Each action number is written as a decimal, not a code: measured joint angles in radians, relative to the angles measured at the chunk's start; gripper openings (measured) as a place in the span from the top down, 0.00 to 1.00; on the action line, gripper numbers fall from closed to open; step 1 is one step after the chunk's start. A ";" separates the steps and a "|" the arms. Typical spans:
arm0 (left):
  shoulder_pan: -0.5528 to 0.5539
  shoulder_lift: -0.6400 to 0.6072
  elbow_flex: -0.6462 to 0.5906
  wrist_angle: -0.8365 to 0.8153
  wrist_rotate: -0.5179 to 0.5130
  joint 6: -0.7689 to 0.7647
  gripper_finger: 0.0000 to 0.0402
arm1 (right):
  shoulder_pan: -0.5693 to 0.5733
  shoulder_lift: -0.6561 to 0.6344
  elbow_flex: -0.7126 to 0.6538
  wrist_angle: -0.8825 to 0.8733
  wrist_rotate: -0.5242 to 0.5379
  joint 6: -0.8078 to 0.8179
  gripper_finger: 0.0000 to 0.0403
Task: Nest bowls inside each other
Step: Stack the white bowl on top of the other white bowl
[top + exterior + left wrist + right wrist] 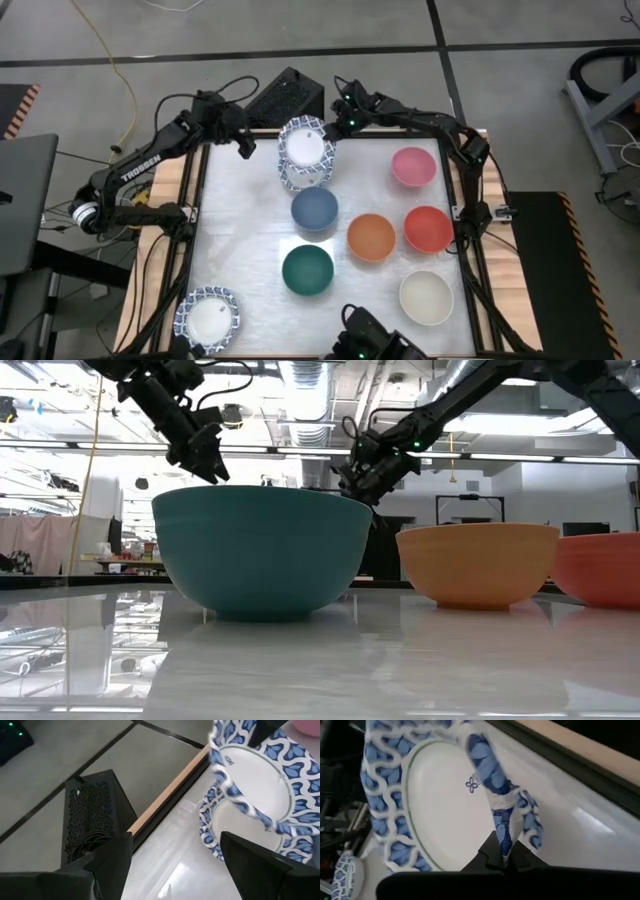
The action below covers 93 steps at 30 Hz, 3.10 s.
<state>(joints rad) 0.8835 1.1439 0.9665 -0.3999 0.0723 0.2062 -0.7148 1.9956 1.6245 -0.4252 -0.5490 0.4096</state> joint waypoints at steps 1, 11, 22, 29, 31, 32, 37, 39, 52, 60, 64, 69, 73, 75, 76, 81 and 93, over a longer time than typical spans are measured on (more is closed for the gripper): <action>0.006 0.000 0.000 0.000 -0.002 0.000 0.28 | 0.000 0.020 0.040 -0.035 0.000 -0.012 0.99; 0.037 -0.008 0.000 -0.006 0.000 -0.014 0.28 | 0.017 0.173 0.336 -0.393 0.041 -0.130 0.99; 0.040 -0.008 0.000 -0.011 0.049 -0.031 0.28 | 0.025 0.234 0.336 -0.416 0.026 -0.135 0.97; 0.040 -0.008 0.000 -0.014 0.054 -0.043 0.28 | 0.035 0.235 0.336 -0.414 0.025 -0.202 0.83; 0.040 -0.008 0.000 -0.018 0.054 -0.044 0.28 | 0.042 0.235 0.336 -0.410 0.024 -0.218 0.79; 0.040 -0.008 0.000 -0.020 0.054 -0.044 0.28 | 0.044 0.235 0.336 -0.408 0.023 -0.233 0.76; 0.040 -0.008 0.000 -0.029 0.054 -0.045 0.28 | 0.055 0.235 0.336 -0.408 0.021 -0.261 0.62; 0.040 -0.008 0.000 -0.029 0.054 -0.045 0.28 | 0.052 0.235 0.336 -0.403 0.021 -0.261 0.58; 0.040 -0.008 0.000 -0.038 0.053 -0.041 0.28 | -0.003 0.229 0.361 -0.457 -0.029 -0.232 0.50; 0.041 -0.029 0.000 -0.038 0.047 -0.031 0.28 | -0.037 0.170 0.388 -0.551 -0.025 -0.325 0.59; 0.041 -0.053 0.000 -0.035 0.030 -0.031 0.28 | -0.033 0.125 0.389 -0.628 0.078 -0.412 0.69; 0.041 -0.066 0.000 -0.035 0.028 -0.043 0.28 | -0.002 0.113 0.360 -0.632 0.100 -0.441 0.89; 0.041 -0.066 0.000 -0.038 0.029 -0.044 0.28 | 0.040 0.114 0.313 -0.624 0.102 -0.448 0.97; 0.041 -0.066 0.000 -0.039 0.029 -0.044 0.28 | 0.062 0.117 0.295 -0.614 0.105 -0.448 0.96; 0.041 -0.066 0.000 -0.039 0.029 -0.044 0.28 | 0.073 0.118 0.291 -0.614 0.105 -0.448 0.95; 0.041 -0.066 0.000 -0.039 0.029 -0.045 0.28 | 0.108 0.118 0.283 -0.608 0.106 -0.455 0.96; 0.041 -0.065 0.000 -0.057 0.028 -0.034 0.28 | 0.117 0.118 0.283 -0.573 0.246 -0.436 0.97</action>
<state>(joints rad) 0.9245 1.0786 0.9665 -0.4568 0.1006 0.1722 -0.5977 2.1132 1.9072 -0.9986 -0.3035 -0.0266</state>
